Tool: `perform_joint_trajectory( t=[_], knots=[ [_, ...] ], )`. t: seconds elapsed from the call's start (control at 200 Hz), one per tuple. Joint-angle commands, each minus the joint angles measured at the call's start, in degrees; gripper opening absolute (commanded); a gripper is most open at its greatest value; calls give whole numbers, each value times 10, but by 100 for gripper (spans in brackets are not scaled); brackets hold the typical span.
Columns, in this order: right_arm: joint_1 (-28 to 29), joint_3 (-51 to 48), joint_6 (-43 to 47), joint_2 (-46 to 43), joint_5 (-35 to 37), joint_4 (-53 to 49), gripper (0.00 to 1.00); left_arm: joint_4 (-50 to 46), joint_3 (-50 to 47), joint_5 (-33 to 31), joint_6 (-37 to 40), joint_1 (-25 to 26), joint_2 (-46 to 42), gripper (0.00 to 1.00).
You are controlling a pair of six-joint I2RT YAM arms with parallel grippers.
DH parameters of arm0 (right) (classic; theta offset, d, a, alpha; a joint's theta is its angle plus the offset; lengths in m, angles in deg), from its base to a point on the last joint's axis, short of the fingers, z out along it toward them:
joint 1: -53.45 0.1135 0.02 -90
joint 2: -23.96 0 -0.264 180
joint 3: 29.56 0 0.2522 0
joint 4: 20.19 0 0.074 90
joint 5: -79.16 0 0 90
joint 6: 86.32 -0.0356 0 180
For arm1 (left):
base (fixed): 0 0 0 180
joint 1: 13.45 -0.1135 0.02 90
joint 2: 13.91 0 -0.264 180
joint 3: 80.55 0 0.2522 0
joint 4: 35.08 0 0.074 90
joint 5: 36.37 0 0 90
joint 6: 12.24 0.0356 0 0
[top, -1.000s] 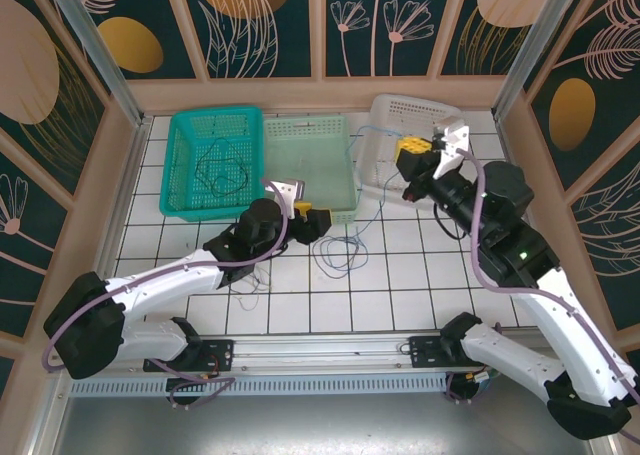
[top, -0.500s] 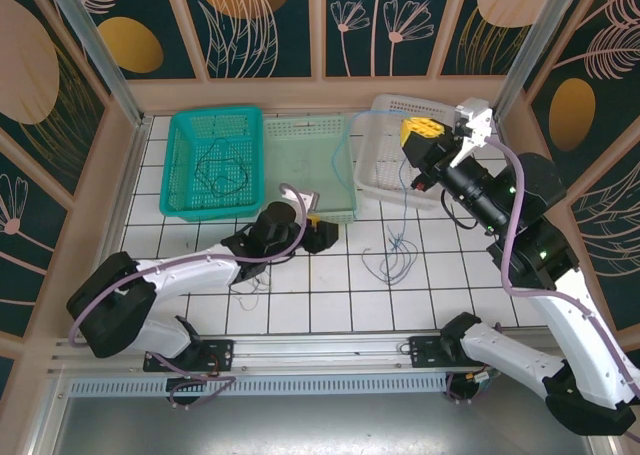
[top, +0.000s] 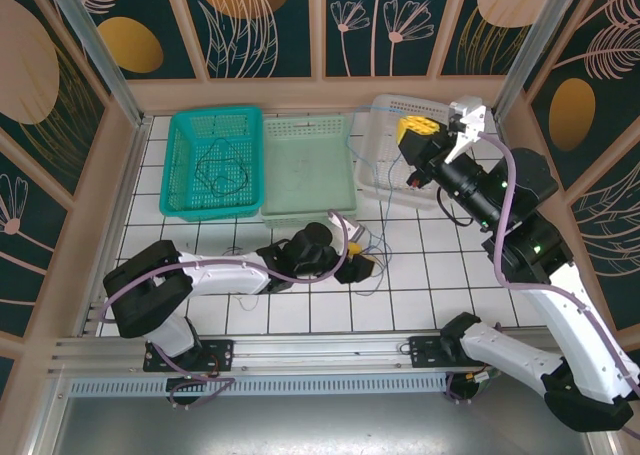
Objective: Untangle the cables
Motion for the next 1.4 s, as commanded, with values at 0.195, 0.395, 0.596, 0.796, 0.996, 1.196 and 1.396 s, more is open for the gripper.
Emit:
perform_joint_trajectory(
  t=[0.195,0.395,0.596,0.796,0.996,1.196,1.396],
  knots=[
    [2,-9,-28,5,15,67,0,48,-8,-21,-32,9,11,63],
    [2,4,-32,9,14,71,0,1,24,-59,-8,9,39,59],
    [1,11,-36,11,25,68,0,-7,30,-86,1,9,52,29],
    [0,24,-33,11,44,58,0,-2,27,-108,3,9,53,6],
    [-1,65,14,23,119,22,0,-15,18,-126,2,9,50,9],
    [-2,95,46,38,164,22,0,-22,8,-131,2,9,51,11],
    [-4,132,48,63,155,31,0,-27,12,-135,0,9,58,10]
  ],
)
